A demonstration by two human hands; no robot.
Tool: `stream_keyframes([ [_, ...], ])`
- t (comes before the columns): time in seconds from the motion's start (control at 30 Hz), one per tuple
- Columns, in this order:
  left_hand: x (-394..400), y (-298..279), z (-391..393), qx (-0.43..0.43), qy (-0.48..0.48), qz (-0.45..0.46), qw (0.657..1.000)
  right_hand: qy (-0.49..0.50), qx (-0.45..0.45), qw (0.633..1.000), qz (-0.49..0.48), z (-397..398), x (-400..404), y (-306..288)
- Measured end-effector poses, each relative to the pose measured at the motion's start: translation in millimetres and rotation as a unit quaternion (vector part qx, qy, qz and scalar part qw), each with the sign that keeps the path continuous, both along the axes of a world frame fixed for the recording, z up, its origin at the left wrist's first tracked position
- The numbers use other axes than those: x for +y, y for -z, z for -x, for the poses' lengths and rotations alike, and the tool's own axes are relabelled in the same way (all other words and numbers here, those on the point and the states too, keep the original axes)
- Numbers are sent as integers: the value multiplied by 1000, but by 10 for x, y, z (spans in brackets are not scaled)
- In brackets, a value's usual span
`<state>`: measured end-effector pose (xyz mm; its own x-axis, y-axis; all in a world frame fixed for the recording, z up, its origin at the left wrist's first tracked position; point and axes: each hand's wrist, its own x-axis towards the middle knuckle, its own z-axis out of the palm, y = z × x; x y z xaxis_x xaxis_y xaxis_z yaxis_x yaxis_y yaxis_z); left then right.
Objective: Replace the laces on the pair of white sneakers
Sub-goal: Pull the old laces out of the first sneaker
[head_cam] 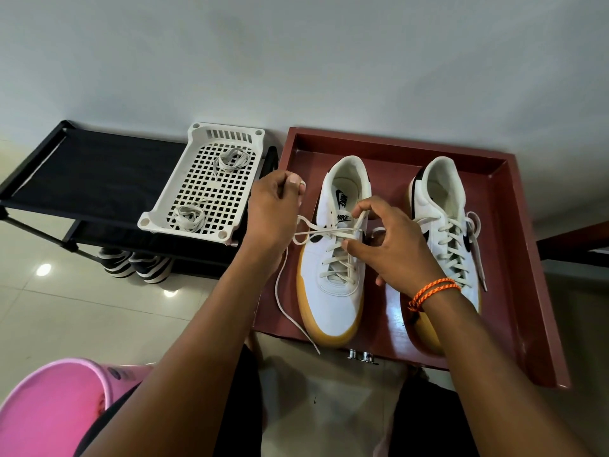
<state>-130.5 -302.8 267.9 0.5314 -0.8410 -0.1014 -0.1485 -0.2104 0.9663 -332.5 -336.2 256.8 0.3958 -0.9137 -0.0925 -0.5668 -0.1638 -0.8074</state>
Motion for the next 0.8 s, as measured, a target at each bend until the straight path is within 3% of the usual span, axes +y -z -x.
stream_keyframes([
  [0.13, 6, 105, 42, -188, 45, -18, 981, -1, 15, 1000, 14, 1, -9, 12],
  [0.33, 43, 195, 41, -316, 105, -68, 940, -3, 20, 999, 25, -5, 7, 15],
  [0.4, 53, 205, -6, -323, 107, -90, 936, -2, 17, 1000, 23, -3, 17, 11],
  [0.5, 39, 189, -42, -262, 118, -95, 953, 0, 35, 998, 58, -47, 64, 39],
  [0.63, 19, 162, -7, -225, 108, -101, 963, -12, 107, 963, 245, -124, 104, 67],
  [0.67, 18, 162, -2, -221, 103, -102, 965, -6, 101, 962, 255, -147, 95, 80],
  [0.73, 13, 157, -2, -207, 92, -96, 969, 37, 5, 985, 166, -190, 71, 63],
  [0.8, 10, 139, -2, -194, 86, -94, 973, 98, -191, 977, -6, -203, 21, -69],
])
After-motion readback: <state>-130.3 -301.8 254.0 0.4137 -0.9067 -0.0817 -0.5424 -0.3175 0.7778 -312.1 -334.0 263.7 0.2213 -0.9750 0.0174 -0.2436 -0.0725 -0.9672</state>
